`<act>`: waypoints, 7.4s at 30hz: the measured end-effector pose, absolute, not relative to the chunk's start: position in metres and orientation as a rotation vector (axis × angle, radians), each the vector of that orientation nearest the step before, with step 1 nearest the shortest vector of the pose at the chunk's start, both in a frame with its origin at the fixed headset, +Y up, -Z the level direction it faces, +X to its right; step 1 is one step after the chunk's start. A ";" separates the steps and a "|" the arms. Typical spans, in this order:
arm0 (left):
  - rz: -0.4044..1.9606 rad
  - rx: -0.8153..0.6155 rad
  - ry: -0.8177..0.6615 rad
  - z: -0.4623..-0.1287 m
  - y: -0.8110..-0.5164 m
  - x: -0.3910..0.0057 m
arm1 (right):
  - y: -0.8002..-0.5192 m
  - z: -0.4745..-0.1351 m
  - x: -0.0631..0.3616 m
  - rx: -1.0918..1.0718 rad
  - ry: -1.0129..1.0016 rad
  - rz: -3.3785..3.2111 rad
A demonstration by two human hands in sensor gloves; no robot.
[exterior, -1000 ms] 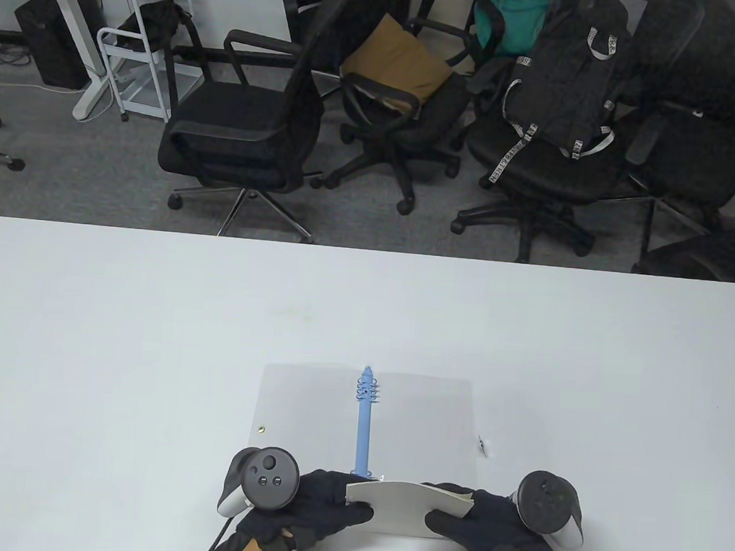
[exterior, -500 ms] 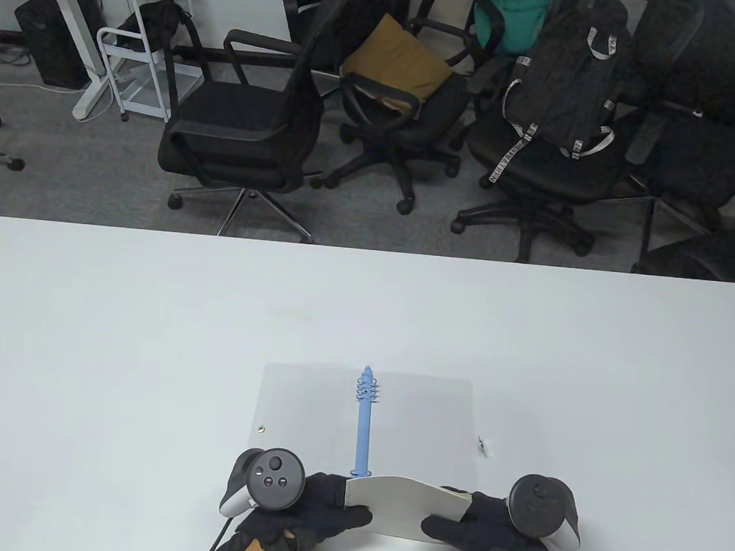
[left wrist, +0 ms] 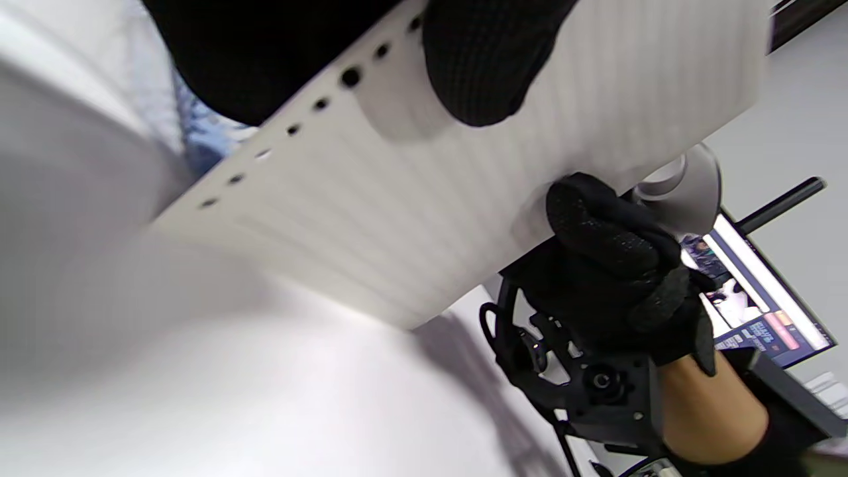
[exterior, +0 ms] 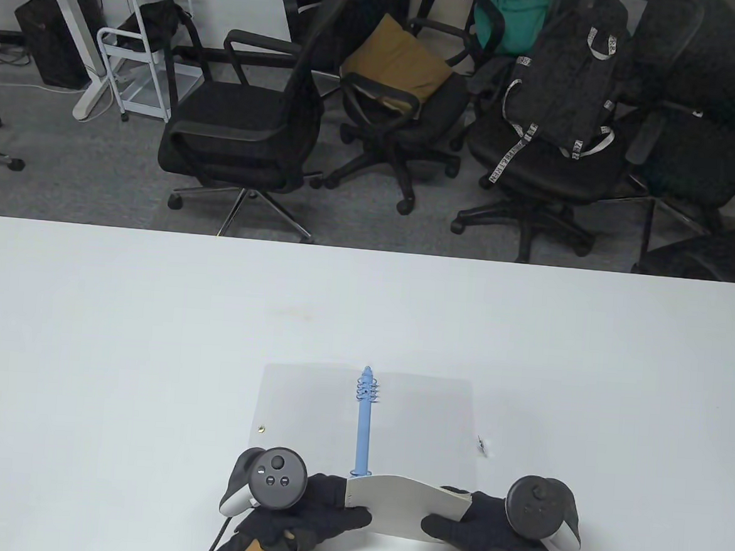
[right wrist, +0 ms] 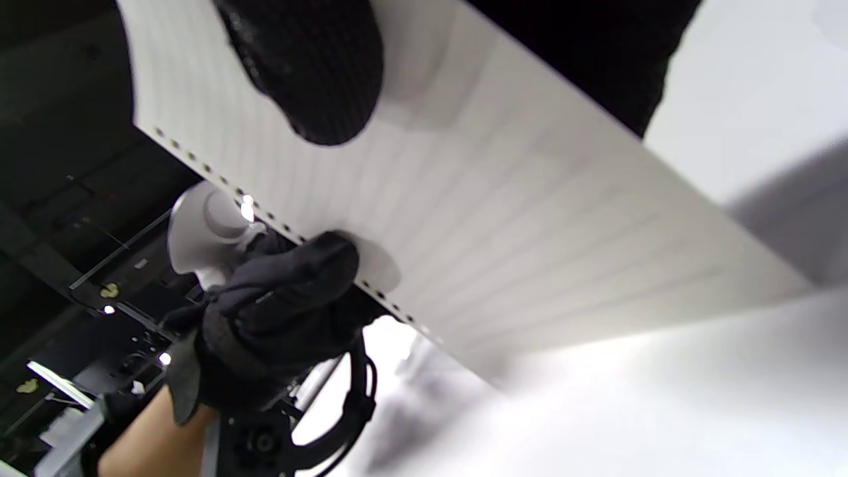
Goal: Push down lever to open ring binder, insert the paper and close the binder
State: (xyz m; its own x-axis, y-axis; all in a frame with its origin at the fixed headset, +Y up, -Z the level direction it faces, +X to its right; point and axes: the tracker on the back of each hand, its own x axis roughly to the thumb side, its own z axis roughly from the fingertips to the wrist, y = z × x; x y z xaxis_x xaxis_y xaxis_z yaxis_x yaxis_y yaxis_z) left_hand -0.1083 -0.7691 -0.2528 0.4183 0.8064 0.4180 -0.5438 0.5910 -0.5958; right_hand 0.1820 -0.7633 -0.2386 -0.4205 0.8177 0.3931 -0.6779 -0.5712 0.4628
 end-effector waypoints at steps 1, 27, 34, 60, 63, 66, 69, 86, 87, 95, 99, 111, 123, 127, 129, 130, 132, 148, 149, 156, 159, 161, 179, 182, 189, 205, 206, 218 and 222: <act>0.885 -0.415 -0.725 -0.254 -0.773 -0.108 | -0.764 -0.239 0.181 0.737 0.298 2.062; 0.965 -0.455 -0.726 -0.254 -0.772 -0.105 | -0.753 -0.232 0.178 0.731 0.154 2.143; 0.933 -0.523 -0.694 -0.255 -0.782 -0.102 | -0.770 -0.234 0.175 0.682 0.187 2.133; 1.218 -0.666 -0.692 -0.269 -0.762 -0.116 | -0.733 -0.238 0.201 0.583 -0.057 2.047; 1.242 -0.702 -0.693 -0.269 -0.764 -0.115 | -0.730 -0.237 0.200 0.565 -0.121 2.087; 1.290 -0.732 -0.684 -0.270 -0.765 -0.113 | -0.725 -0.238 0.199 0.563 -0.147 2.069; 1.345 -0.767 -0.670 -0.272 -0.767 -0.115 | -0.722 -0.240 0.199 0.552 -0.117 2.033; 0.842 -0.128 -0.453 -0.285 -0.746 -0.162 | -0.636 -0.272 0.183 0.547 0.073 2.367; 0.719 -0.087 -0.460 -0.283 -0.745 -0.159 | -0.627 -0.271 0.176 0.587 0.091 2.445; 0.409 -0.214 -0.448 -0.284 -0.762 -0.146 | -0.596 -0.271 0.142 0.499 0.003 3.170; 0.376 -0.234 -0.437 -0.284 -0.762 -0.147 | -0.592 -0.264 0.123 0.571 -0.129 3.360; 0.318 -0.234 -0.439 -0.285 -0.764 -0.147 | -0.588 -0.255 0.116 0.620 -0.544 3.674; 0.257 -0.364 -0.435 -0.285 -0.771 -0.145 | -0.602 -0.295 0.146 0.166 0.075 2.783; 0.198 -0.423 -0.434 -0.286 -0.775 -0.144 | -0.625 -0.315 0.151 0.049 0.258 2.645; 0.179 -0.409 -0.436 -0.285 -0.776 -0.142 | -0.632 -0.321 0.152 0.011 0.293 2.624; 0.173 -0.416 -0.433 -0.285 -0.777 -0.141 | -0.636 -0.325 0.153 -0.011 0.306 2.614; 0.139 -0.417 -0.430 -0.284 -0.778 -0.138 | -0.641 -0.330 0.153 -0.023 0.336 2.607; 0.148 -0.437 -0.373 -0.285 -0.778 -0.133 | -0.667 -0.349 0.147 -0.124 0.415 2.600; 0.147 -0.439 -0.372 -0.285 -0.778 -0.133 | -0.668 -0.349 0.147 -0.130 0.421 2.597; 0.149 -0.440 -0.372 -0.286 -0.778 -0.133 | -0.670 -0.349 0.147 -0.157 0.436 2.588; 0.148 -0.440 -0.372 -0.286 -0.778 -0.133 | -0.669 -0.349 0.147 -0.150 0.439 2.584; 0.148 -0.441 -0.372 -0.286 -0.778 -0.133 | -0.668 -0.349 0.147 -0.150 0.441 2.588; 0.144 -0.443 -0.375 -0.286 -0.778 -0.132 | -0.667 -0.347 0.144 -0.154 0.452 2.618; 0.144 -0.443 -0.375 -0.287 -0.778 -0.132 | -0.667 -0.347 0.144 -0.141 0.451 2.622; 0.144 -0.443 -0.375 -0.287 -0.778 -0.132 | -0.667 -0.347 0.140 -0.125 0.443 2.673; 0.146 -0.444 -0.376 -0.286 -0.778 -0.132 | -0.673 -0.345 0.140 -0.111 0.436 2.717; 0.146 -0.444 -0.376 -0.286 -0.778 -0.132 | -0.675 -0.345 0.142 -0.114 0.438 2.712; 0.148 -0.444 -0.376 -0.286 -0.778 -0.132 | -0.694 -0.347 0.160 -0.136 0.466 2.579; 0.148 -0.444 -0.376 -0.286 -0.778 -0.132 | -0.707 -0.347 0.170 -0.162 0.483 2.554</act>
State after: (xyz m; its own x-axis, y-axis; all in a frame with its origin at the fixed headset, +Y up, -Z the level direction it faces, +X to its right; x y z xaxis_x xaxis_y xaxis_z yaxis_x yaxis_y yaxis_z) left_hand -0.1324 -0.7780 -0.2865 0.9209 0.2204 0.3215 -0.0585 0.8936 -0.4450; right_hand 0.1701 -0.7074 -0.3470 -0.8521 0.4802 -0.2082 -0.5231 -0.7953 0.3064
